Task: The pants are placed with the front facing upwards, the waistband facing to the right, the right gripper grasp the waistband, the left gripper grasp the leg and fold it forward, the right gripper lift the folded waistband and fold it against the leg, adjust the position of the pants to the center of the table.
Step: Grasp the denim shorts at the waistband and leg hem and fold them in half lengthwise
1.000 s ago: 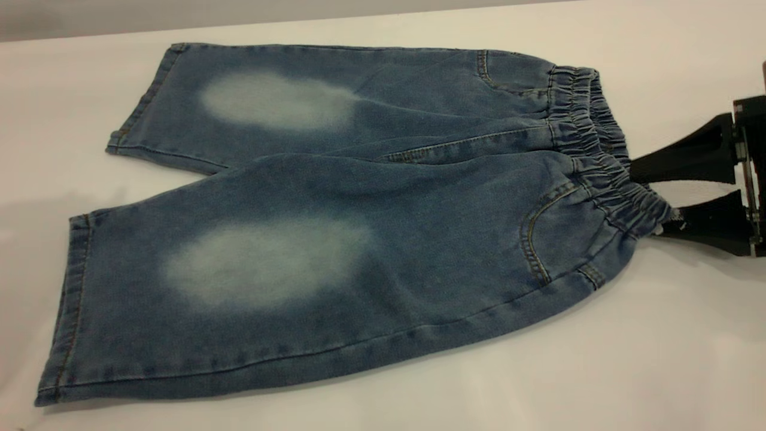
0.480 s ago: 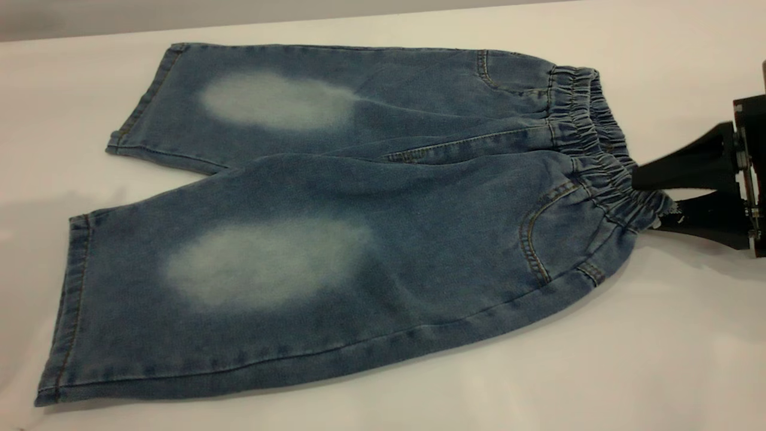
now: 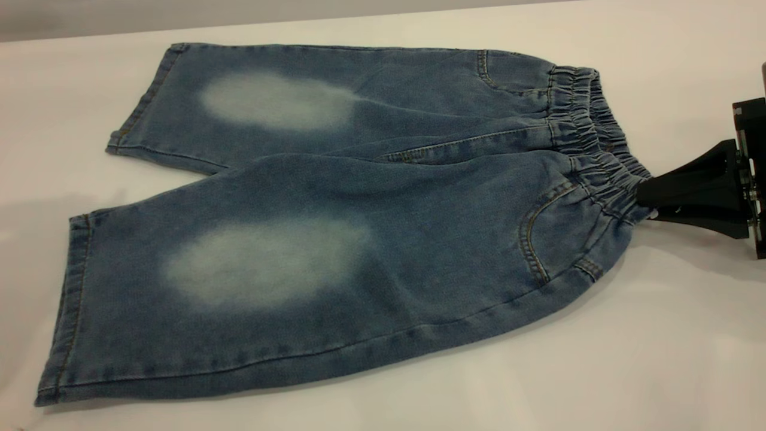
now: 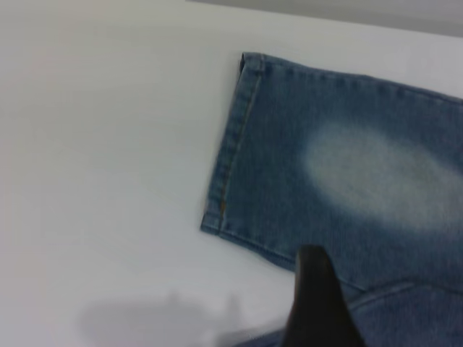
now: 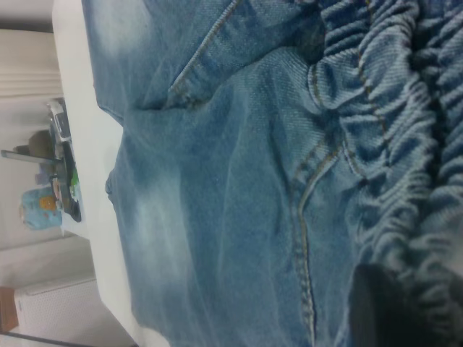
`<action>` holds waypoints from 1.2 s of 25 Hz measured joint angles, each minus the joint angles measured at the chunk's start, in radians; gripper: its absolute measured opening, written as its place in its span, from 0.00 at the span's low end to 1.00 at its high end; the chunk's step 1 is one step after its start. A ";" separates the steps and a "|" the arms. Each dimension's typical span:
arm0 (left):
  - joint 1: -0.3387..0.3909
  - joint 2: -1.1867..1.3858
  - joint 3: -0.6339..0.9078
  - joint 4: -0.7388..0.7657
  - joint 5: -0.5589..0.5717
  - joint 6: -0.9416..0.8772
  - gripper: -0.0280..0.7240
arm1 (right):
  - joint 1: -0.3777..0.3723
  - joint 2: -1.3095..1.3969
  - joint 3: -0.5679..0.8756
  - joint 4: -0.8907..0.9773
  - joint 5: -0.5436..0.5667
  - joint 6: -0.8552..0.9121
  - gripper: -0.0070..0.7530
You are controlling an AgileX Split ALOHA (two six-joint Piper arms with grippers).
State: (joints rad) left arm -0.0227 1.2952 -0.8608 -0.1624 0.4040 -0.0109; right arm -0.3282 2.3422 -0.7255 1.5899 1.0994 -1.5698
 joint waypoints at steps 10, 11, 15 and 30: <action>0.000 0.000 0.000 0.000 0.182 0.011 0.59 | 0.000 0.000 -0.004 -0.023 0.001 0.000 0.05; 0.000 0.000 0.000 0.000 0.216 0.011 0.59 | 0.000 0.000 -0.009 -0.032 0.001 0.000 0.05; 0.000 0.001 0.012 0.002 0.347 0.026 0.59 | 0.000 0.000 -0.011 -0.046 0.001 0.000 0.05; 0.000 0.107 0.197 0.000 0.506 0.185 0.59 | 0.000 0.000 -0.011 -0.051 -0.002 0.000 0.05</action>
State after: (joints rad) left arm -0.0227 1.4019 -0.6639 -0.1625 0.9097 0.1745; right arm -0.3282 2.3422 -0.7366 1.5386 1.0976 -1.5698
